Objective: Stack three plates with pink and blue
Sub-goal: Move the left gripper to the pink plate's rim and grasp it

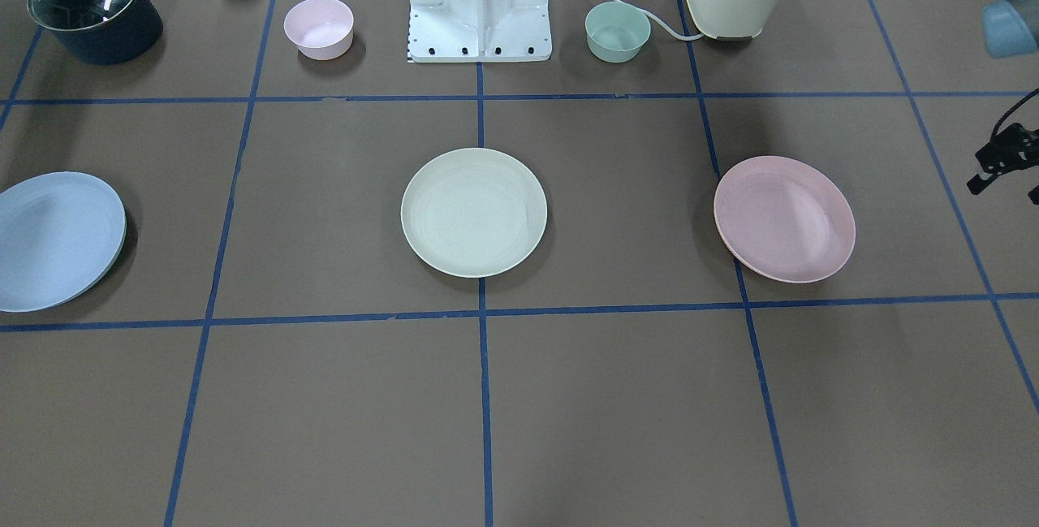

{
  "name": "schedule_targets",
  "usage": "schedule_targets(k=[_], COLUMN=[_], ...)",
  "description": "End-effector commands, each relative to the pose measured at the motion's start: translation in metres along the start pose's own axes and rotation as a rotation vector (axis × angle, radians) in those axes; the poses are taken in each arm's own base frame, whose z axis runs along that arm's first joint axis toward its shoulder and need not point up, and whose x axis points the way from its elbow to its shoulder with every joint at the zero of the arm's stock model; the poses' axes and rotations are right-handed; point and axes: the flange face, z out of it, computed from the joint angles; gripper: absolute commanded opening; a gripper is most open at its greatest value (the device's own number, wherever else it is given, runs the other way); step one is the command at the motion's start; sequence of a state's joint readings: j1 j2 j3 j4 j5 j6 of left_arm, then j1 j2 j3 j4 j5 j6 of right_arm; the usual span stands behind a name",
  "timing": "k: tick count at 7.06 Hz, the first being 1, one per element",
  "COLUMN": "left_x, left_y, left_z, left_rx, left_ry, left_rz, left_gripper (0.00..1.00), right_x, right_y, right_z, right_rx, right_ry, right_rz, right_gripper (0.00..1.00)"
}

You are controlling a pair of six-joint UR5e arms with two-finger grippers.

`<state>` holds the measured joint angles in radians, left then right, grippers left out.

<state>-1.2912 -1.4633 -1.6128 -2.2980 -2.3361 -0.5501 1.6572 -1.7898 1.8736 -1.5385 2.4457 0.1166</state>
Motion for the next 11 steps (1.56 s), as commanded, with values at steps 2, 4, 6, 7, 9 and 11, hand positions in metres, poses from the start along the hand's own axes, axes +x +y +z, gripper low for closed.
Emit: schedule_targets(k=[2, 4, 6, 7, 9, 11], left_x=[0.068, 0.076, 0.081, 0.089, 0.095, 0.093], left_y=[0.052, 0.045, 0.036, 0.035, 0.040, 0.046], left_z=[0.070, 0.100, 0.106, 0.114, 0.124, 0.132], left_rx=[-0.082, -0.096, -0.096, -0.107, -0.127, -0.144], left_ry=[0.086, 0.064, 0.066, 0.070, 0.071, 0.064], left_rz=[-0.161, -0.148, -0.145, -0.136, -0.123, -0.114], left_gripper=[1.00, 0.90, 0.78, 0.74, 0.66, 0.18], right_x=[-0.010, -0.018, -0.020, -0.021, -0.021, -0.021], right_y=[-0.002, -0.003, -0.004, -0.004, -0.004, -0.004], right_z=[0.007, 0.014, 0.012, 0.012, 0.012, 0.011], right_rx=[-0.004, -0.018, -0.002, -0.002, -0.001, -0.001], right_ry=[-0.013, -0.010, -0.012, -0.013, -0.013, -0.013], right_rz=[0.013, -0.005, -0.024, -0.025, -0.025, -0.025], right_gripper=[1.00, 1.00, 1.00, 1.00, 1.00, 1.00])
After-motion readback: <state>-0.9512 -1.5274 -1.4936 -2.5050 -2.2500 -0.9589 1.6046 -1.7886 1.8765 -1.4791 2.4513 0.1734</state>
